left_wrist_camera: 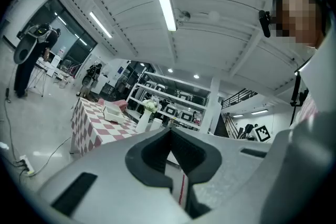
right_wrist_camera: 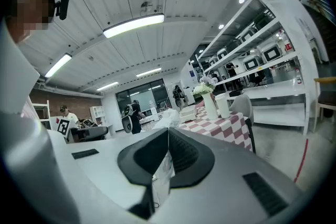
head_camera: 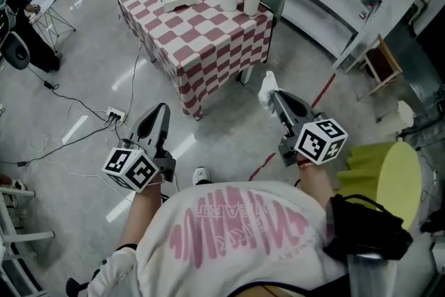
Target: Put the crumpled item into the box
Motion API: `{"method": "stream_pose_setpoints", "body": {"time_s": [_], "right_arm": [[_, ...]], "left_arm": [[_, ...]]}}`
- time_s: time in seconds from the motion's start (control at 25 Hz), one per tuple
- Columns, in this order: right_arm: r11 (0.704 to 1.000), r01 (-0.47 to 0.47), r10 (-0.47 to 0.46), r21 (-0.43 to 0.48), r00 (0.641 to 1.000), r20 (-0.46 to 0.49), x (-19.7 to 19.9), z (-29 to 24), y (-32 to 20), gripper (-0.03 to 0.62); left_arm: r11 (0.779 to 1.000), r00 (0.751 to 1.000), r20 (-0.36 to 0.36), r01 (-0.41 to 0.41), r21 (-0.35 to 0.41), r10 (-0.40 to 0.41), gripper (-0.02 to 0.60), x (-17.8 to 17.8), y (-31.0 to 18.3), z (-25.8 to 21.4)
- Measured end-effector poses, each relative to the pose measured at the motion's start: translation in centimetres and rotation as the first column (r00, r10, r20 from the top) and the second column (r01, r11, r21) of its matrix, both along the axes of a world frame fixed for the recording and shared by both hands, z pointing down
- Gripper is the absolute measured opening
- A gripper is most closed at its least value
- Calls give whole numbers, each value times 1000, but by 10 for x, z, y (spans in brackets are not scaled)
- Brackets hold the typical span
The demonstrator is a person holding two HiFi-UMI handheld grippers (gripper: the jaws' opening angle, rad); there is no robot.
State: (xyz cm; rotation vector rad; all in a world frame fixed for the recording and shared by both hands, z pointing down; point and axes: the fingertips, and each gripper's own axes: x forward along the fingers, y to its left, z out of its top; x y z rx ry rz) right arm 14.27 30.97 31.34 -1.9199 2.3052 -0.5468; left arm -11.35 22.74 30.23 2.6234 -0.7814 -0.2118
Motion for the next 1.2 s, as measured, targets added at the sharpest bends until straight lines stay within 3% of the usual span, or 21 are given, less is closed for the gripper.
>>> {"method": "stream_pose_setpoints", "body": {"time_s": [0.28, 0.56, 0.72, 0.92, 1.2], "right_arm": [[998, -52, 52, 42, 999, 9, -15, -12, -84, 8], [996, -78, 78, 49, 997, 16, -34, -8, -144, 8], [996, -80, 80, 27, 997, -2, -40, 0, -160, 8], [993, -116, 115, 19, 992, 57, -35, 6, -179, 8], [997, -77, 77, -1, 996, 54, -50, 12, -212, 8]], "left_arm": [[997, 998, -7, -56, 53, 57, 8, -12, -97, -24], [994, 996, -5, -85, 66, 86, 8, -30, -161, -24], [996, 997, -28, -76, 43, 77, 8, -40, -186, -17], [996, 995, -40, -86, 17, 87, 8, -45, -202, -8], [998, 998, -39, -58, 7, 58, 8, -61, -219, -2]]}}
